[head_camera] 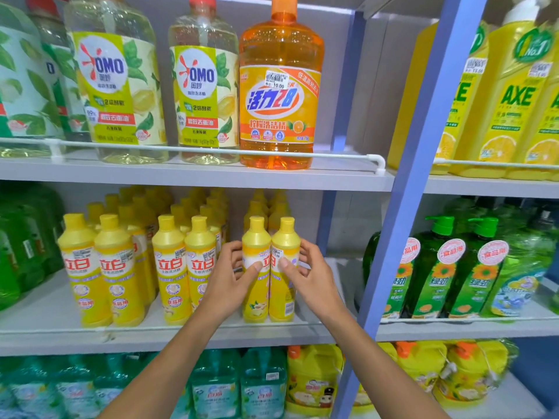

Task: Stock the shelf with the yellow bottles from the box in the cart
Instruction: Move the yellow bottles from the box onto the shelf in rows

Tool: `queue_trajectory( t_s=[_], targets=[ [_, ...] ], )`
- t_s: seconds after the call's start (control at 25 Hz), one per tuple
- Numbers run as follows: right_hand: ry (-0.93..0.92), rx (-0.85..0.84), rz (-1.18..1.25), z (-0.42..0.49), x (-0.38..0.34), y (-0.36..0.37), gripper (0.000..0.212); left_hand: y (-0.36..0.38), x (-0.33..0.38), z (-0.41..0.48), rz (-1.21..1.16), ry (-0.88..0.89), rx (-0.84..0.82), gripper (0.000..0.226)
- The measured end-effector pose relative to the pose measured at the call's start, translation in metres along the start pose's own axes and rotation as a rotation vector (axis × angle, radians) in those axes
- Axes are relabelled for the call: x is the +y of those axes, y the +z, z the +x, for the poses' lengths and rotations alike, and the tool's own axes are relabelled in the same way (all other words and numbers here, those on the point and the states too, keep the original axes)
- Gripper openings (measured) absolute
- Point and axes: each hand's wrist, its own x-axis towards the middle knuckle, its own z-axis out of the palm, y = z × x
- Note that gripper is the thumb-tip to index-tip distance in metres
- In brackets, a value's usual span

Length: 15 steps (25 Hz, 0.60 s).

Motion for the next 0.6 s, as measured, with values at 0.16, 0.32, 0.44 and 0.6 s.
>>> queue_trajectory(
  t_s=[0.16, 0.32, 0.44, 0.6],
  targets=[
    [0.049, 0.066, 0.019, 0.006, 0.012, 0.003, 0.048, -0.002, -0.005, 0.0, 0.016, -0.016, -0.027, 0.038],
    [0.035, -0.124, 0.039, 0.008, 0.01, -0.012, 0.045, 0.001, -0.014, -0.005, 0.143, 0.04, 0.044, 0.047],
    [0.045, -0.135, 0.042, 0.005, 0.009, -0.011, 0.054, 0.004, -0.011, -0.009, 0.094, 0.008, 0.048, 0.052],
    [0.05, 0.064, -0.063, -0.005, 0.02, 0.002, 0.057, 0.009, -0.016, -0.011, 0.036, -0.017, 0.061, 0.066]
  ],
)
